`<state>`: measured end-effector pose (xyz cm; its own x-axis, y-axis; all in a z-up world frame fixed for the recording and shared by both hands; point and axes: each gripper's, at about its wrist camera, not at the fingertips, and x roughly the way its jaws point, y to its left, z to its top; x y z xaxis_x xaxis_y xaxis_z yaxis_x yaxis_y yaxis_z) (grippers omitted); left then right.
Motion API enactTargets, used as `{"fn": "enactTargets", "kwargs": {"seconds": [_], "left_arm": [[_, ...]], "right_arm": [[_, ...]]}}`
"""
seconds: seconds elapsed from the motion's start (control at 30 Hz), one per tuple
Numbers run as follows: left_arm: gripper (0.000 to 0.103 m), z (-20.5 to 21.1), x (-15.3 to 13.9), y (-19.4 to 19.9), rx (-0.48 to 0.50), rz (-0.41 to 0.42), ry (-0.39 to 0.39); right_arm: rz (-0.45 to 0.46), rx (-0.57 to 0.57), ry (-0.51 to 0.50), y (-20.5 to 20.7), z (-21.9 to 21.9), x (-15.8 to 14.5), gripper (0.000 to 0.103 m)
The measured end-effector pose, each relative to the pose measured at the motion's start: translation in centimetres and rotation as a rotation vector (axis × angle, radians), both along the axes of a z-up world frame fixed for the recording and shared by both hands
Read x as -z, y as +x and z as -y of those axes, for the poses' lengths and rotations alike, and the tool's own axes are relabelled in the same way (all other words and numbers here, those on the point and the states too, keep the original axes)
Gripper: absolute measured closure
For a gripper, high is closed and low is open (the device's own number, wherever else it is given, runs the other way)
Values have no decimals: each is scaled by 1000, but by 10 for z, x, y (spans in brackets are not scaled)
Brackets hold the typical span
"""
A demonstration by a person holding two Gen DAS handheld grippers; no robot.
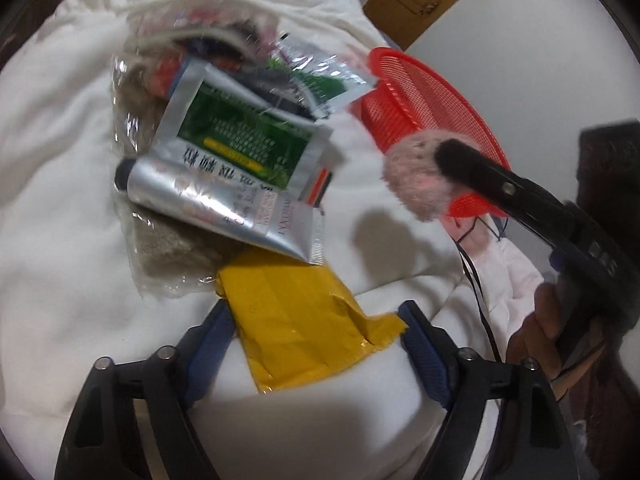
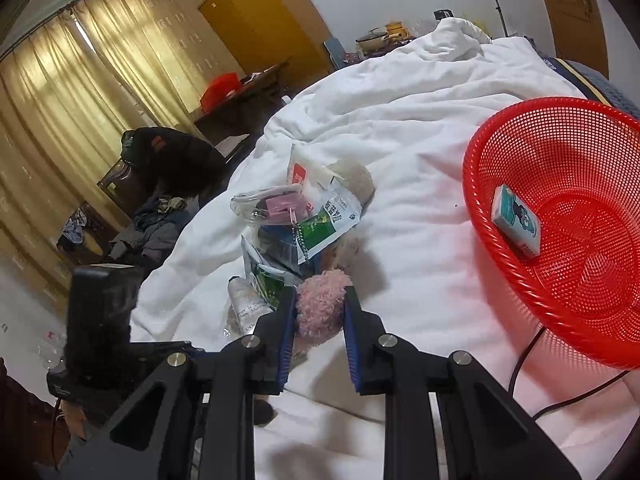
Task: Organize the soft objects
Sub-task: 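Carry the pink ball with the right tool while the left tool carries the yellow packet toward the basket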
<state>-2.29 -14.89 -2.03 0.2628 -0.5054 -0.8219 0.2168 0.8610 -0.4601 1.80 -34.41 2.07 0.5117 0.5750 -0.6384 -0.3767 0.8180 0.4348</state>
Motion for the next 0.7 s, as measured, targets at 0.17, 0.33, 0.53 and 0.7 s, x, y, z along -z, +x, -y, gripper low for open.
{"fn": "enactTargets", "kwargs": {"seconds": [0.17, 0.33, 0.53, 0.7], "left_arm": [[35, -8, 10, 4, -36, -48, -65], [41, -10, 3, 2, -29, -31, -54], [42, -6, -9, -7, 27, -27, -56], [42, 6, -29, -20, 75, 47, -2]], "right_arm": [[-8, 2, 7, 0, 0, 1, 81], [-6, 1, 7, 0, 1, 1, 81], [-3, 4, 12, 0, 3, 0, 81], [0, 21, 30, 2, 10, -2, 81]]}}
